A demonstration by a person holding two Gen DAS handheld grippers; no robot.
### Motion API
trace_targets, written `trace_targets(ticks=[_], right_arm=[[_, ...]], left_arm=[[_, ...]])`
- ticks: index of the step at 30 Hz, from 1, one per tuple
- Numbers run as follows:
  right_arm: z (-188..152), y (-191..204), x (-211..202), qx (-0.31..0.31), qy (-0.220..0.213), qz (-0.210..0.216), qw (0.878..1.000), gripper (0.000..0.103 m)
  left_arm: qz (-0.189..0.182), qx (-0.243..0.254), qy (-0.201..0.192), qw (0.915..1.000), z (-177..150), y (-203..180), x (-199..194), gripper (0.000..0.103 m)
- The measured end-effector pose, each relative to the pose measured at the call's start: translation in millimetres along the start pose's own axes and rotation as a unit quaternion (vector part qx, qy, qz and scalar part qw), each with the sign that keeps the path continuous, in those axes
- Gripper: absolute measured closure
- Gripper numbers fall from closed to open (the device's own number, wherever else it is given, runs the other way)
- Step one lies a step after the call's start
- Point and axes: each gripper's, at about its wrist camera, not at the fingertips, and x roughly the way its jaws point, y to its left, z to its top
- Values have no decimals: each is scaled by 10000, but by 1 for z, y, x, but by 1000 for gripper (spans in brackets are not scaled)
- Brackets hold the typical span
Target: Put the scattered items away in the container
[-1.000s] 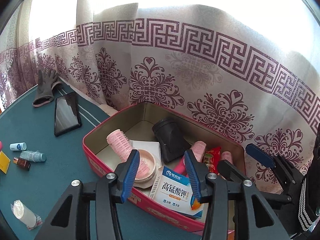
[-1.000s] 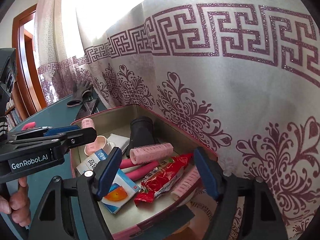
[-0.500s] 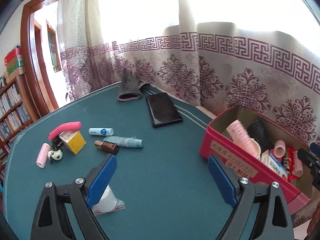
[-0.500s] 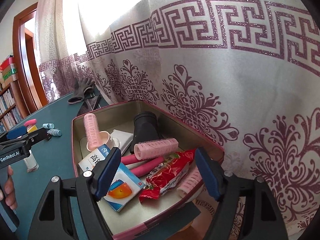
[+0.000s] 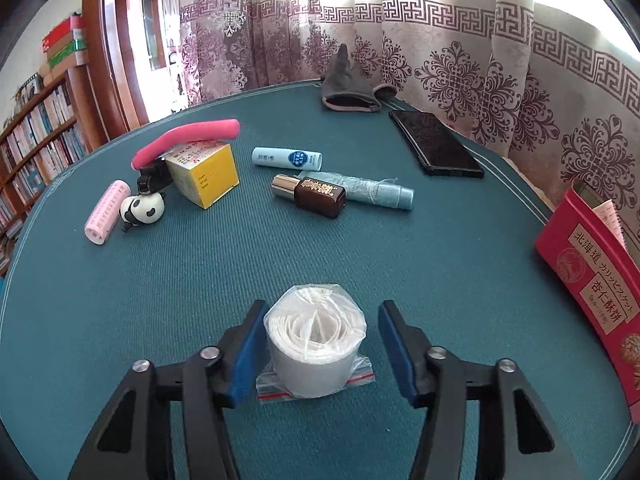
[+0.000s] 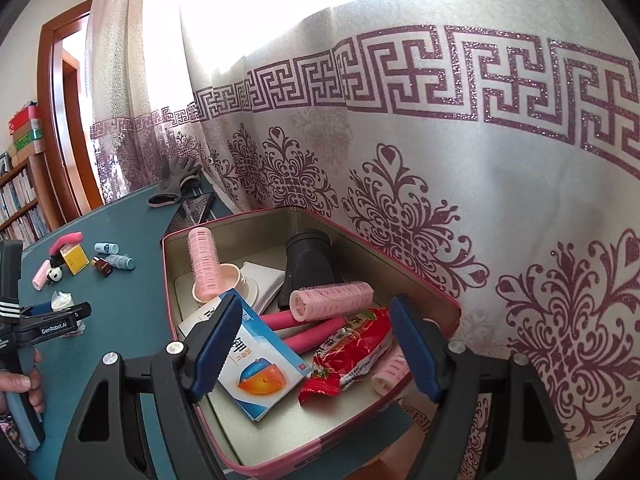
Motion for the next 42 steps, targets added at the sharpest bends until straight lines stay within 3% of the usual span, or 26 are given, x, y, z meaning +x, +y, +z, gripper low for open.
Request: trace_targets(ticks=[1,5,9,15,20,21,23,24,28,35,37,42], right_arm=[[0,0,0,5,-2,4,10000,23],[1,-2,-1,31,-18,-5,10000,24],[4,-5,-4,82,-86,-13,9999,24],[6,-13,-5,210,-108,-16,9997,24],[6,-19,-4,312,-82,23,9995,24],[6,-19,-4,311,-78,34,9995,24],[5,-19,-3,305,-55,63,9995,24],[5,-19,-3,305,-41,76,9995,24],[4,-20,-2,329,-24,102,9994,24],[2,-17,-3,334,-32,74,9994,24],[1,-13,-3,281,-33,71,9996,24],[-1,-2,-1,138,9,71,9999,23]], left_arm=[[-24,-64,42,10000,1,0,1,64],[-143,-61,-127,9998,7,-13,-11,64],[-579,212,-437,9971,21,-49,-39,64],[-1396,776,-773,9841,46,-118,-76,64],[-1896,1058,-760,9732,60,-167,-86,64],[-2006,1108,-764,9704,62,-175,-87,61],[-2129,1213,-780,9664,62,-190,-90,42],[-2128,1263,-850,9652,62,-195,-91,30],[-1969,1460,-1023,9641,56,-196,-94,29],[-1584,1017,-776,9790,51,-151,-74,29],[-1397,839,-679,9843,48,-135,-65,17],[-953,469,-520,9930,36,-91,-49,13]])
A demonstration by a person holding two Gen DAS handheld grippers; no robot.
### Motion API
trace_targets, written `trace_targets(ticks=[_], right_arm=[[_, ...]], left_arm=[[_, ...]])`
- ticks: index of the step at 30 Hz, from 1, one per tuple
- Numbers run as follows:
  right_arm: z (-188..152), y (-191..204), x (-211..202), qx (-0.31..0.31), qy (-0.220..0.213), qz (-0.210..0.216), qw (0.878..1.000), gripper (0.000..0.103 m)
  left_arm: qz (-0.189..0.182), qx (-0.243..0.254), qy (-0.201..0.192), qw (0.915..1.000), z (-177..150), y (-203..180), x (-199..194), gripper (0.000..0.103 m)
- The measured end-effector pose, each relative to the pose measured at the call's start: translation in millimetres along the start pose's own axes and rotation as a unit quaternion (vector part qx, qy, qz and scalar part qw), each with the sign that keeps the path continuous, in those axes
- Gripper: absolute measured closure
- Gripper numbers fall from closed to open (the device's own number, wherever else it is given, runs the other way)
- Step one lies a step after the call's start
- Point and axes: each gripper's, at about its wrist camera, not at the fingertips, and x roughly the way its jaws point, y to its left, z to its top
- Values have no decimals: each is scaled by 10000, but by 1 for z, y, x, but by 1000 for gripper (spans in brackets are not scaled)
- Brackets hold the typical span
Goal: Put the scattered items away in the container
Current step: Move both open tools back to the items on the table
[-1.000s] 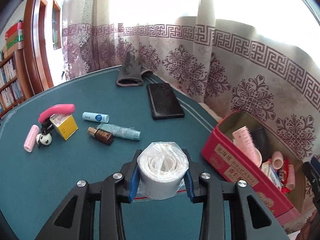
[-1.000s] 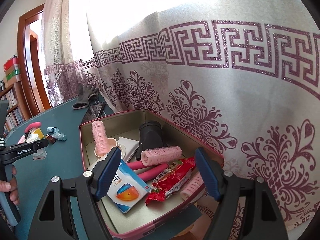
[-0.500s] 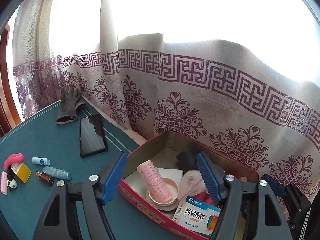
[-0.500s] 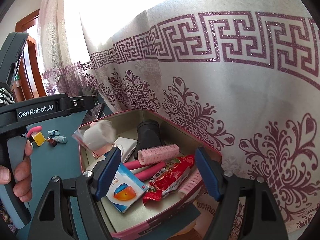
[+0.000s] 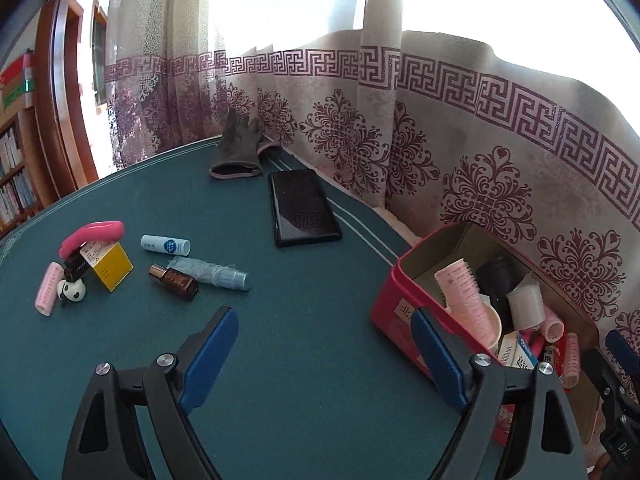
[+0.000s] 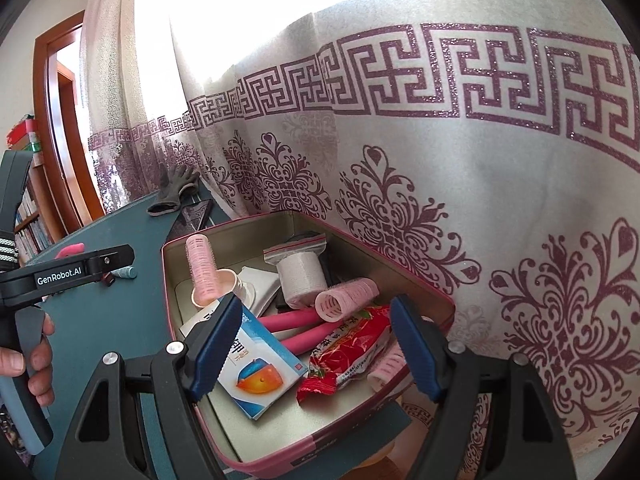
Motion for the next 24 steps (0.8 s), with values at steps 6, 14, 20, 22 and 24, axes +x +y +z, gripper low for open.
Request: trace_targets(ticks=[6,14,20,22,24], right_arm=[[4,22,-3,-252,-95,90,9996,21],[13,89,0,-881,-155,678,9937,19],[12,154,17,-1308,114,1536,9794,19],[9,175,28,-1370,278,1795,9738,19],[5,196,41,-1435,494,1986,9683,19]], left_arm=[[578,-304,310,9974,-19,62,7,13],[1103,-1150,332,9867,-35,153,-10,13],[1401,-1458,323,9788,-48,199,-21,13],[1482,-1515,350,9767,-54,211,-23,13],[1566,-1569,378,9744,-60,222,-26,13]])
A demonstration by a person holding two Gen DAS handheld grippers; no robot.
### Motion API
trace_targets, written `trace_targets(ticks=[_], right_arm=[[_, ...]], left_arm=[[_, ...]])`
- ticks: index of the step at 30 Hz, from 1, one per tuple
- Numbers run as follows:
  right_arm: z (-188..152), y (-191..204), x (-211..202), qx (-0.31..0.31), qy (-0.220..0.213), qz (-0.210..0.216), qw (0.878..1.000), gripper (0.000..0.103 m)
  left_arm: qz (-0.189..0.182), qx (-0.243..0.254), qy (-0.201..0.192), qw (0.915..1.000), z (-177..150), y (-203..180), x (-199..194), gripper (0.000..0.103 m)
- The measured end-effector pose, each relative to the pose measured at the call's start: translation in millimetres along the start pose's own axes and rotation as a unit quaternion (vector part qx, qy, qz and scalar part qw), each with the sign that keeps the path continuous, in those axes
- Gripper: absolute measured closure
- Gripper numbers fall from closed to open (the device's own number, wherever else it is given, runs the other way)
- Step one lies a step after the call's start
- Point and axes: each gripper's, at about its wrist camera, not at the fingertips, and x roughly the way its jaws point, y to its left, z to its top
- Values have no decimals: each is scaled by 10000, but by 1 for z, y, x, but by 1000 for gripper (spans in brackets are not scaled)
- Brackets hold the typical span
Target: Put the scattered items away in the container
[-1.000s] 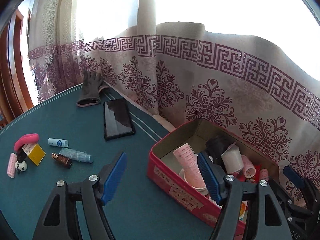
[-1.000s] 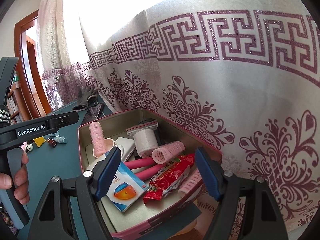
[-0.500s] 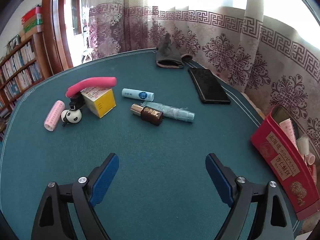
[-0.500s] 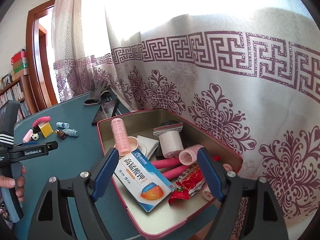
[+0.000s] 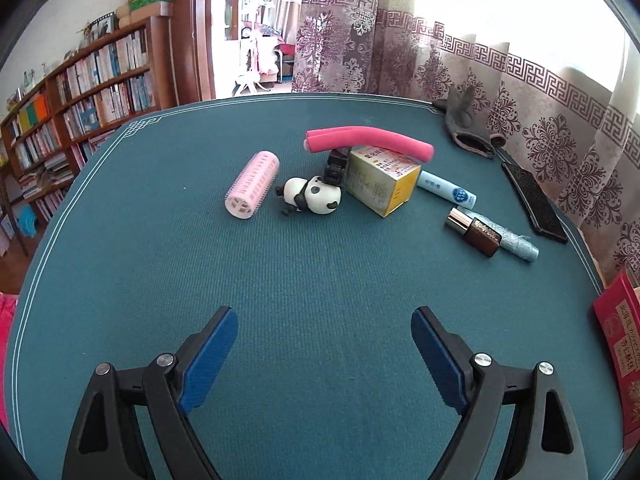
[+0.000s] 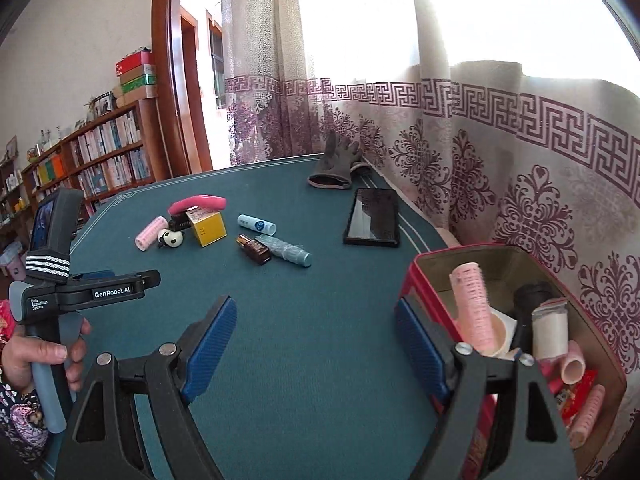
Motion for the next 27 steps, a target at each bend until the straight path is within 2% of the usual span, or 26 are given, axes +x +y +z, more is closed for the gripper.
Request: trace_targets(ticks=[5,9,12,16,19,27], right_arm=[[4,21,49,-80,566,344,9978,19],[9,39,68,-392,705,358,9961,19],[14,47,76,-458,696,384,9958,19],[15,51,88,-331,692,401,9962,19],[7,54,98,-292,811,406,9954,19],[4,60,104,-513,845,493,9939,19]], left_arm=[[128,-281,47,9995,-1,31,5,13],[76,-494,147,9986,6,49,12,13],[140,-386,74,9991,17,56,15,13],[462,-199,-91,9987,36,64,26,13],[430,-176,-124,9988,50,70,40,13],[658,180,-15,9977,80,61,85,13]])
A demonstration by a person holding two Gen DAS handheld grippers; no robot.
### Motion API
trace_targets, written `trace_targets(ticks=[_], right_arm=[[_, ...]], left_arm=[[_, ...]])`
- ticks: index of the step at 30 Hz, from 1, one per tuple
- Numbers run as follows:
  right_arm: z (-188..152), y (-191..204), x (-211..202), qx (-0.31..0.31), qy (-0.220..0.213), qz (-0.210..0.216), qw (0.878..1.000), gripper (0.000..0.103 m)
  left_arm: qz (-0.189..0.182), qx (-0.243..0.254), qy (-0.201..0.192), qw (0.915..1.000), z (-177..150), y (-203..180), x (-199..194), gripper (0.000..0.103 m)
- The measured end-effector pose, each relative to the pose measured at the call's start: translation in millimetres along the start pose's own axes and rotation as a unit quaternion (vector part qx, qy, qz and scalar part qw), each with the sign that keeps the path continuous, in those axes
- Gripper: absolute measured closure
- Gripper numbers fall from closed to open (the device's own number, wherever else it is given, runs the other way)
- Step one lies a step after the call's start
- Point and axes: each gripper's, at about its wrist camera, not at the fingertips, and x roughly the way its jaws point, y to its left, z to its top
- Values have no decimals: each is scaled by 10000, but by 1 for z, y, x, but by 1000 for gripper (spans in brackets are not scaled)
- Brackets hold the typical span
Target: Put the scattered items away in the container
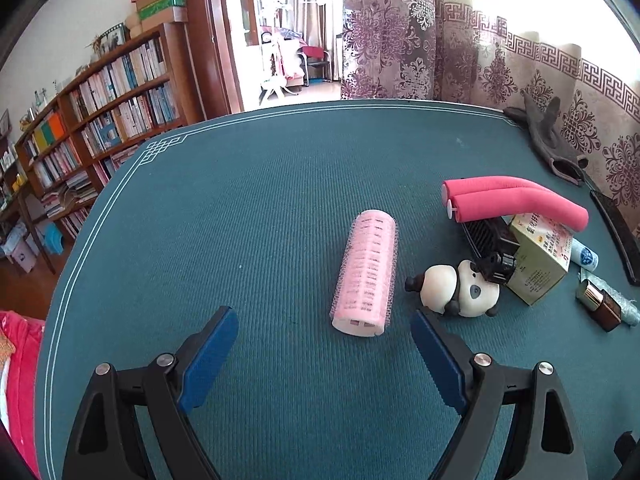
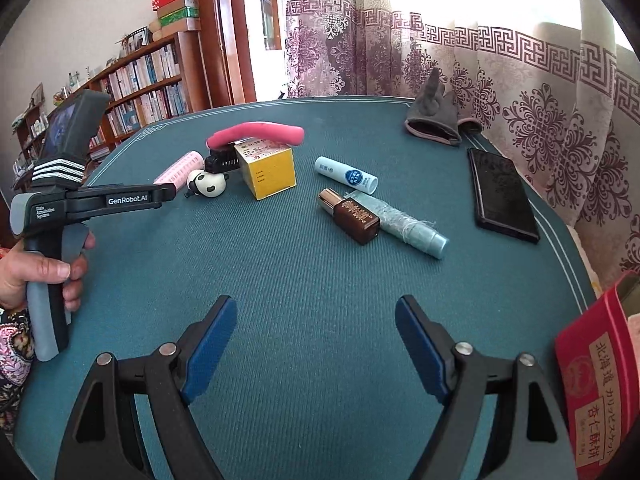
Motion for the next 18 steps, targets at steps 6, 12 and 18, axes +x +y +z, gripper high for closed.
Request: trace_targets(ticks=[6,12,18], right_arm=[[11,-15,12,392,181,182,9989,19],[27,-19,26,430,205,24,9989,19],[49,-20,44,299,188,-73,9994,40]], left_arm=[[16,-109,180,9998,16,-1,24,13],[-241,-152,55,9996,16,3,21,57],[-303,-161,0,9994,11,5,15,69]])
